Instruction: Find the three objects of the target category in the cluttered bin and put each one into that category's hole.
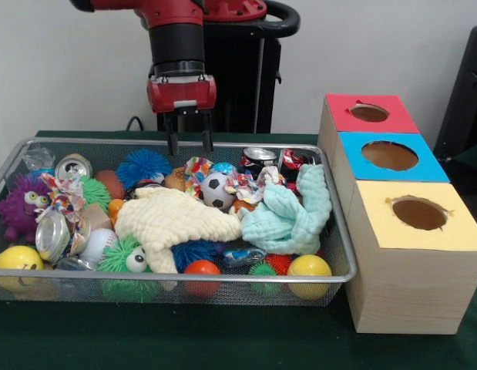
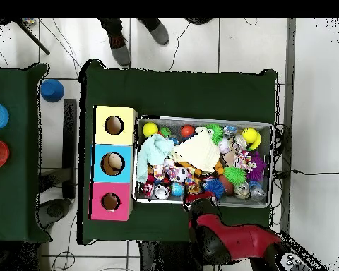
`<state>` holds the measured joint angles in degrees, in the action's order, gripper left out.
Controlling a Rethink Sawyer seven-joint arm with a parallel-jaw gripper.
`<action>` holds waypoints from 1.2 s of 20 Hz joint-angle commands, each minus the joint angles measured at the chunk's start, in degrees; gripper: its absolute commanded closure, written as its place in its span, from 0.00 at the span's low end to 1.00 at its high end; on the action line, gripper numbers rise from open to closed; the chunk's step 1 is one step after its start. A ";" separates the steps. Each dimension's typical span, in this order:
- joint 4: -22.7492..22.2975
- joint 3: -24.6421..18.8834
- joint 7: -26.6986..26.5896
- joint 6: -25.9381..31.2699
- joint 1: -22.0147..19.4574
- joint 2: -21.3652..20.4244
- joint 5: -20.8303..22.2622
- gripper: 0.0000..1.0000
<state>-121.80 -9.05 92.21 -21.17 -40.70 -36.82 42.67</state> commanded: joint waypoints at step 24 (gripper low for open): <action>-1.59 -6.59 11.04 11.26 4.90 -13.38 -16.71 0.00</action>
<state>-124.55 -12.70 92.22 -12.32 -37.06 -51.34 29.01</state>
